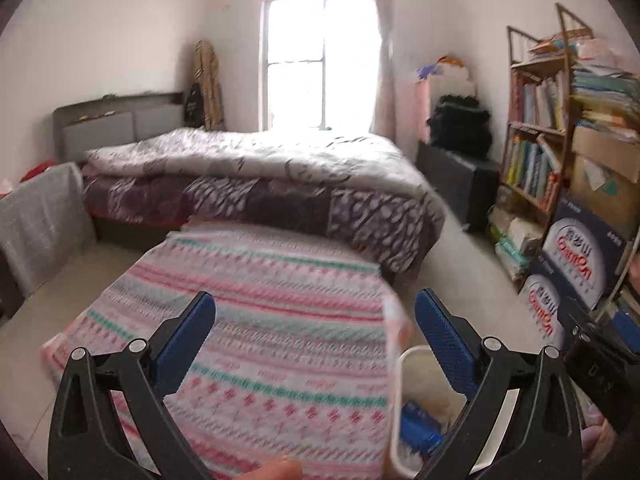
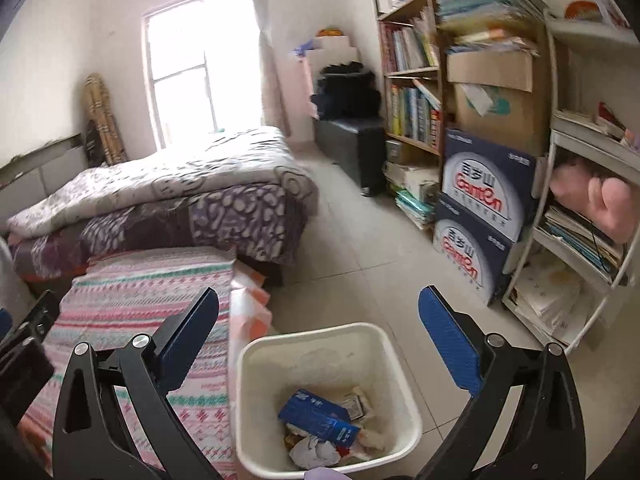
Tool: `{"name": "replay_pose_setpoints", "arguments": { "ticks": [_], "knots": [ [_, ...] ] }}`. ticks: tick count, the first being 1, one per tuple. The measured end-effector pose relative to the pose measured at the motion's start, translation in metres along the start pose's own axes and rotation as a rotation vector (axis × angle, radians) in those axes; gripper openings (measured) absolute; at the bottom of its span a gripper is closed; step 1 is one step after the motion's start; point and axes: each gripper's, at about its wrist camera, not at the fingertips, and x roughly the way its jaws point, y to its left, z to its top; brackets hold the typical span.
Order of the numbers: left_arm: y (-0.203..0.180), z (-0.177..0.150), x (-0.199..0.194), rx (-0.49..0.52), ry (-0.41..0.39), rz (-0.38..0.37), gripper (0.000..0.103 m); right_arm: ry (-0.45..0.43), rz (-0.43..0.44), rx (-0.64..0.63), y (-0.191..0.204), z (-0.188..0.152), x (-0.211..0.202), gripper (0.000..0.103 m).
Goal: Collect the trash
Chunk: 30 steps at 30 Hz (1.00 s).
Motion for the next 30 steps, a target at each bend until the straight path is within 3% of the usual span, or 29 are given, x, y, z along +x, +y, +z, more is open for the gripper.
{"name": "replay_pose_setpoints", "arguments": {
  "ticks": [9, 16, 30],
  "knots": [
    [0.023, -0.012, 0.001, 0.003, 0.046, 0.05, 0.097, -0.028, 0.006, -0.106, 0.034, -0.016, -0.005, 0.096],
    [0.029, -0.019, 0.009, 0.0, 0.079, 0.078, 0.097, -0.007, 0.008, -0.106, 0.042, -0.018, 0.001, 0.096],
    [0.033, -0.024, 0.018, -0.016, 0.137, 0.054, 0.097, 0.02, 0.034, -0.086, 0.044, -0.019, 0.005, 0.096]
  ]
}}
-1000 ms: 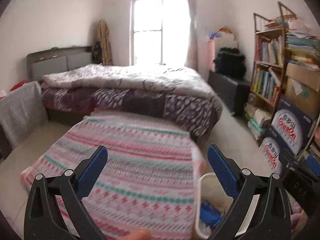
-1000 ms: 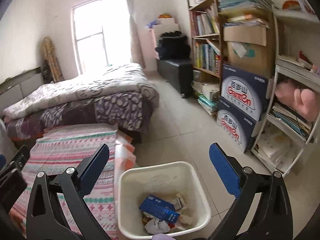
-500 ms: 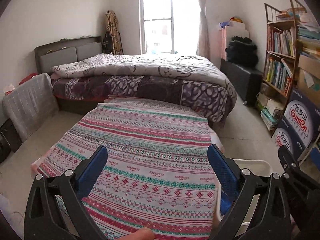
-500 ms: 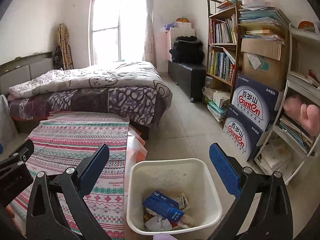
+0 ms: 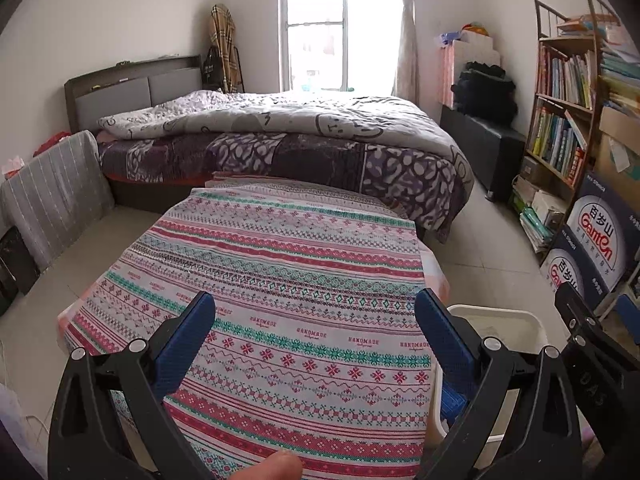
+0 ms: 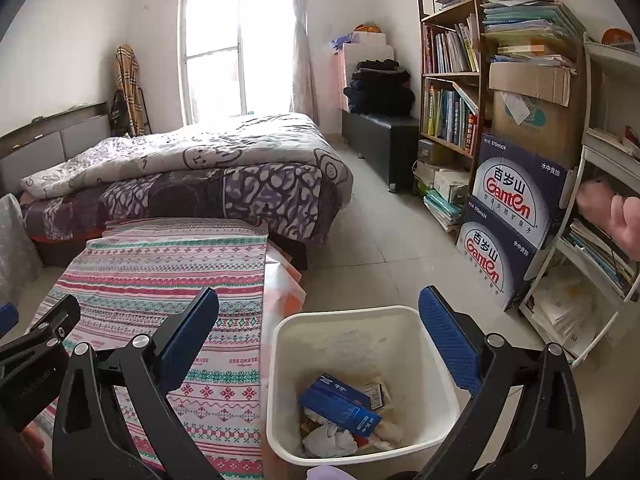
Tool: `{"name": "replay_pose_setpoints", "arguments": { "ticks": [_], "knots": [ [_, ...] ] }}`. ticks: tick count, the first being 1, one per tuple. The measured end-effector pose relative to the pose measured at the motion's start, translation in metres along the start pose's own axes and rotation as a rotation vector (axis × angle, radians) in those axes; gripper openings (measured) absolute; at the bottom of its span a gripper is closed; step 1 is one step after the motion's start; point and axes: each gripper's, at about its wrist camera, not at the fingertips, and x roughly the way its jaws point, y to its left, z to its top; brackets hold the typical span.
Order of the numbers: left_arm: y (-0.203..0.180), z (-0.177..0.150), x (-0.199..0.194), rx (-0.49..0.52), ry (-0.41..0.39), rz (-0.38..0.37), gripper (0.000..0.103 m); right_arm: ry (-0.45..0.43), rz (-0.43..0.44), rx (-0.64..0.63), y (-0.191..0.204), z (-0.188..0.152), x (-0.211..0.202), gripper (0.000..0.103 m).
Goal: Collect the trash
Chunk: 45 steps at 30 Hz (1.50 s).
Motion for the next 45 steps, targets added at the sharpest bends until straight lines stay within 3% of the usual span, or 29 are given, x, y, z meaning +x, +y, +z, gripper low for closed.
{"name": "replay_pose_setpoints", "arguments": {
  "ticks": [45],
  "knots": [
    [0.0002, -0.0039, 0.0088, 0.001, 0.036, 0.026, 0.097, 0.04, 0.017, 0.008, 0.0035, -0.0067, 0.0069, 0.096]
  ]
}}
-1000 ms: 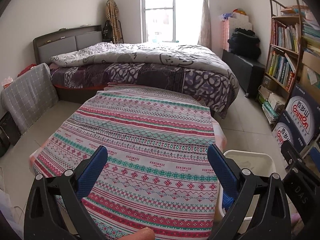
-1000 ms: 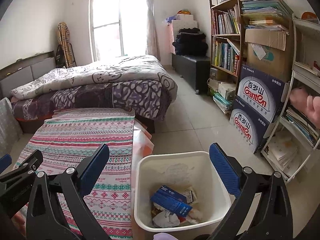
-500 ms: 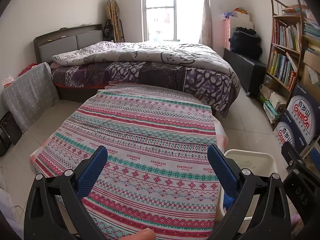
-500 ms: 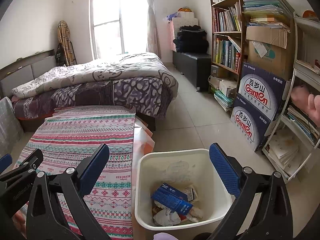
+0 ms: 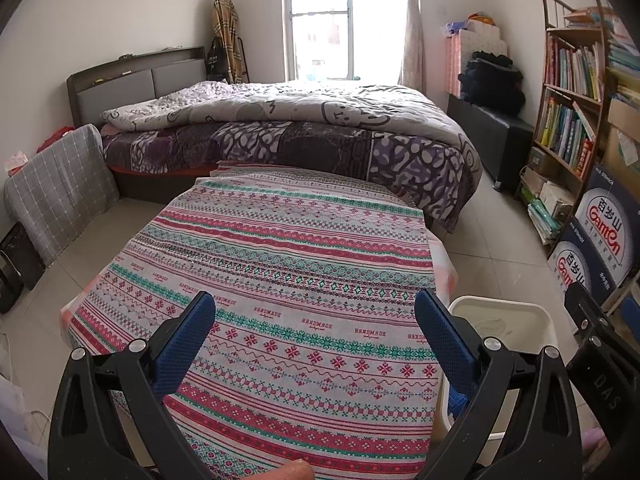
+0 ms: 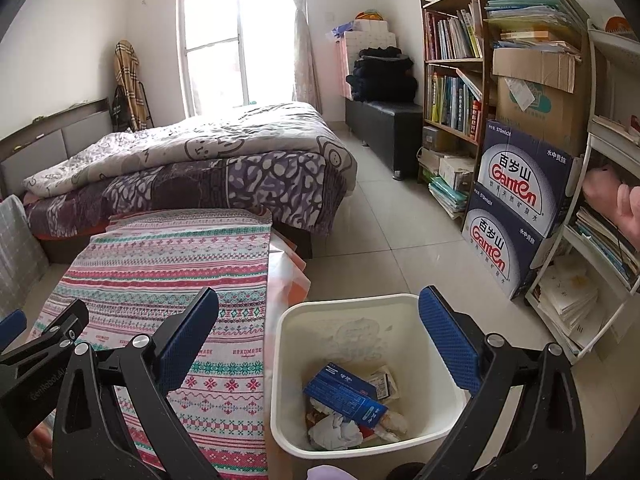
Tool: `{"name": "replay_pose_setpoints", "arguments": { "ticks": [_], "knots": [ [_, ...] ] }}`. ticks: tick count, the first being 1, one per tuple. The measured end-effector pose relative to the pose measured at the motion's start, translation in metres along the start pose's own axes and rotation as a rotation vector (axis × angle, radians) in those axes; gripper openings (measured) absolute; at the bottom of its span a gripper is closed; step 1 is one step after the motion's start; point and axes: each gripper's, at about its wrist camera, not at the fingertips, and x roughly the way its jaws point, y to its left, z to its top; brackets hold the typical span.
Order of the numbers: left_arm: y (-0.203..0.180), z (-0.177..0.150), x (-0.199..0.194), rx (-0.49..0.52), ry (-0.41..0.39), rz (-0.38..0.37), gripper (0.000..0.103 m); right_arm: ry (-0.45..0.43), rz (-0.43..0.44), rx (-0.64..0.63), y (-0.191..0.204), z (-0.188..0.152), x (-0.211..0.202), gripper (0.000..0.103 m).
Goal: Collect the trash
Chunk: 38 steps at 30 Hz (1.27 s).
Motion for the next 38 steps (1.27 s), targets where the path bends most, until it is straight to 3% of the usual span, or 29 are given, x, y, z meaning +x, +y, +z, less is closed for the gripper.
{"name": "replay_pose_setpoints", "arguments": {
  "ticks": [23, 38],
  "knots": [
    [-0.0057, -0.0041, -0.0001, 0.049, -0.024, -0.022, 0.094, 0.029, -0.003, 0.007, 0.0007, -0.0039, 0.003, 0.096],
    [0.0003, -0.0019, 0.0029, 0.007, 0.013, -0.033, 0.094, 0.041, -0.013, 0.001, -0.0018, -0.0066, 0.0044, 0.096]
  ]
}}
